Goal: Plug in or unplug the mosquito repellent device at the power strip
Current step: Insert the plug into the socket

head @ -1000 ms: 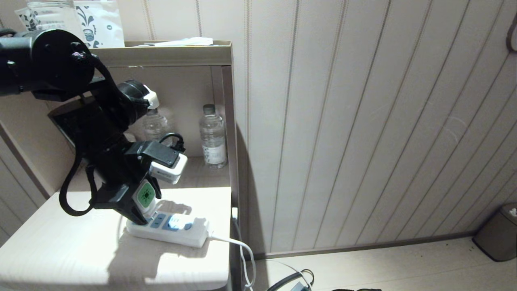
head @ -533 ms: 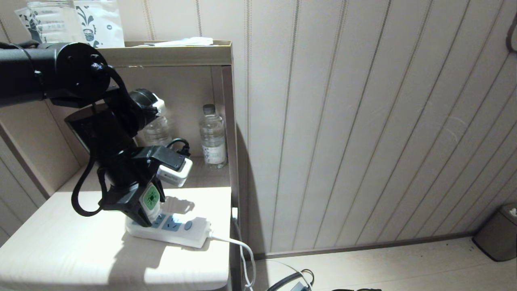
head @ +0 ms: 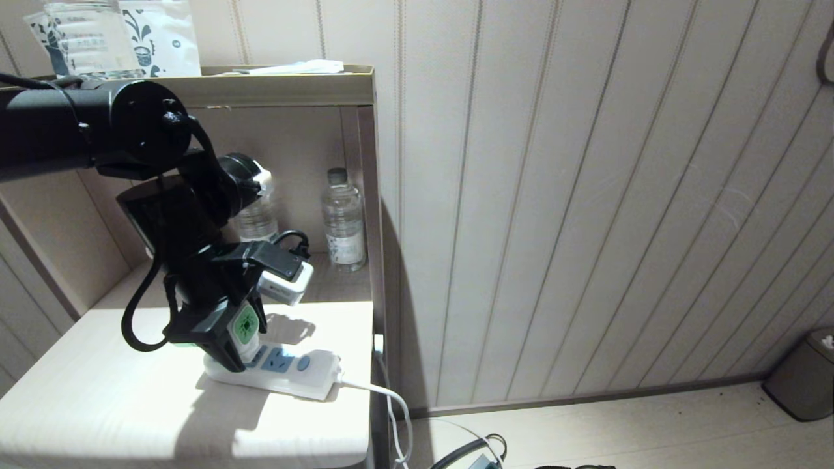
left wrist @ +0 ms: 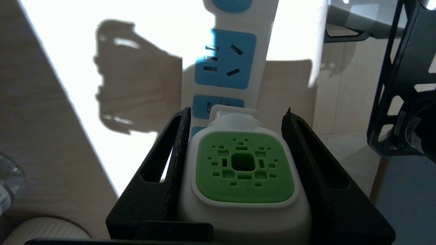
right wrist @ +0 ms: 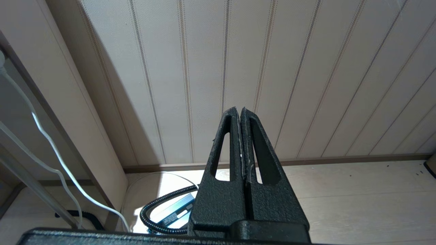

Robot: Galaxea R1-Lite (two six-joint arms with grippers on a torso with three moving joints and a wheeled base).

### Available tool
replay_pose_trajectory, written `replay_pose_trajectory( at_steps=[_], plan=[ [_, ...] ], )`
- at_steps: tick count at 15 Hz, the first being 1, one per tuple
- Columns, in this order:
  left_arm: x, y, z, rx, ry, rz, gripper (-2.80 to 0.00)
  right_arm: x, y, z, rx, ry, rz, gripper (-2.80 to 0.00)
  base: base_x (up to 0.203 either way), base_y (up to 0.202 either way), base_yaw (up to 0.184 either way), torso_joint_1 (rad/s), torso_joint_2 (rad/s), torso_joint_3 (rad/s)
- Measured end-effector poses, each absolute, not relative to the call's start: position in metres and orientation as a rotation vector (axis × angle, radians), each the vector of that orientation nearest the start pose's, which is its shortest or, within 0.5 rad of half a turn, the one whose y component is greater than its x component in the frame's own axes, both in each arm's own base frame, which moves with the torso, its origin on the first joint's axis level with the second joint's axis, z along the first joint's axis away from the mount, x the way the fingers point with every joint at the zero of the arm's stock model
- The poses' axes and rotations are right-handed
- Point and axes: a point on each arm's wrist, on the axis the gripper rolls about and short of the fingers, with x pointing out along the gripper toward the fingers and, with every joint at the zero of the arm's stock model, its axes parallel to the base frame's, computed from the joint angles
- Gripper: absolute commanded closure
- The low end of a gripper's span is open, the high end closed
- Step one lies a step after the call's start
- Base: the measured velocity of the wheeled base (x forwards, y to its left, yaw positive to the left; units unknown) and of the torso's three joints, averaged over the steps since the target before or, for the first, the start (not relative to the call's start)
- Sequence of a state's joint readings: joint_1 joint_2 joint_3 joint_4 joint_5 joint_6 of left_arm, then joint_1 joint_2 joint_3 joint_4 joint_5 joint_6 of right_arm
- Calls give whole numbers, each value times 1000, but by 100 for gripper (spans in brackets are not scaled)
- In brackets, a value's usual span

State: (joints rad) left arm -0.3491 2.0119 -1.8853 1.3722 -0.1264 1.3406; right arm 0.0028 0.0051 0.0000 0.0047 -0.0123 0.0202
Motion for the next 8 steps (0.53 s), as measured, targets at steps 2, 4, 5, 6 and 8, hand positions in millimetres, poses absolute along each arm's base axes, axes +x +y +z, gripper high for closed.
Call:
replay_pose_trajectory(
  at_steps=[2,4,5,6,8],
  plan=[
    [297,-110,221,1199,1038,-1346,0,-22,0,75,21,10,-9,0,0,0,0,0,0,0],
    [299,-109,220,1196,1039,-1342,0,-22,0,75,20,10,-10,0,0,0,0,0,0,0],
    [300,-109,219,1195,1038,-1341,0,-22,0,75,20,10,-9,0,0,0,0,0,0,0],
    [300,-109,219,1195,1034,-1340,0,-22,0,75,20,10,-9,0,0,0,0,0,0,0],
    [300,-109,220,1188,1024,-1342,0,-22,0,75,21,10,-10,0,0,0,0,0,0,0]
  ],
)
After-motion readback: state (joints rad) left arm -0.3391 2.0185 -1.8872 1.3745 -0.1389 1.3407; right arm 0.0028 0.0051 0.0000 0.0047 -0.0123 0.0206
